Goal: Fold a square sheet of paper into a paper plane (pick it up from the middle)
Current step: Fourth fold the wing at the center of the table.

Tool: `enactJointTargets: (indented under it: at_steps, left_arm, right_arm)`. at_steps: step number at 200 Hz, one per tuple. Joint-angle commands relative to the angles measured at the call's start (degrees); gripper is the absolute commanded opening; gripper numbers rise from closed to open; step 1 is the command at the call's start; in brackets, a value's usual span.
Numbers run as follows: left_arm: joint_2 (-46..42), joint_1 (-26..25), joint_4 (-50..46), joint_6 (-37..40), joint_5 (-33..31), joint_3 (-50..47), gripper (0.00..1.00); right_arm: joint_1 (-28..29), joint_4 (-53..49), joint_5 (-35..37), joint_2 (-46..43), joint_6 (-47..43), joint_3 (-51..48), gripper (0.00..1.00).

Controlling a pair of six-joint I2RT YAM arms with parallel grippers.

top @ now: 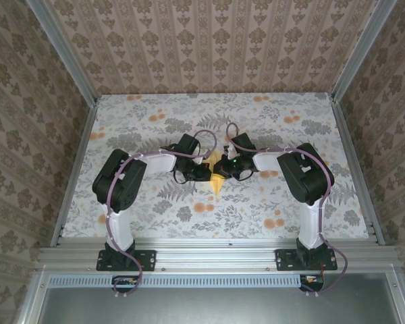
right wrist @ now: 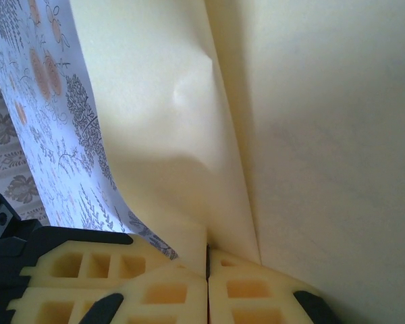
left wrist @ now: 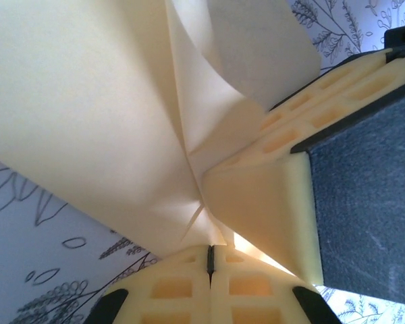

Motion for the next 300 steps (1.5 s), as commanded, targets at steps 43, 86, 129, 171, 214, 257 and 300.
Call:
enactJointTargets:
  at_steps: [43,86,129,171,214,257,300]
  left_arm:
    - [-0.6,0.8,-1.3,0.2,-2.2,1.5,0.00]
    - [1.0,1.0,-1.6,0.5,-2.4,1.6,0.00]
    - [2.8,1.1,-1.6,1.0,-2.4,1.9,0.00]
    - [3.9,1.1,-2.2,1.4,-2.8,2.5,0.00]
    - [4.4,1.0,-2.5,2.0,-3.4,2.2,0.00]
    - [4.3,1.0,-3.0,2.3,-3.4,2.2,0.00]
    - [4.1,1.1,-2.9,2.4,-3.4,2.2,0.00]
  right_arm:
    - [0.7,-2.9,0.2,1.7,-1.8,0.4,0.10]
    - [0.7,-1.4,-0.3,1.4,-1.2,-0.1,0.11]
    - [1.0,1.8,-1.5,0.8,0.4,-0.8,0.11]
    - [1.0,3.3,-2.1,-0.8,1.5,-1.5,0.11]
    - [1.3,3.9,-2.2,-1.8,2.0,-2.0,0.11]
    - [1.3,0.5,-0.1,-4.7,0.1,-2.3,0.11]
    - [1.2,-1.2,0.2,-5.0,-1.0,-2.1,0.11]
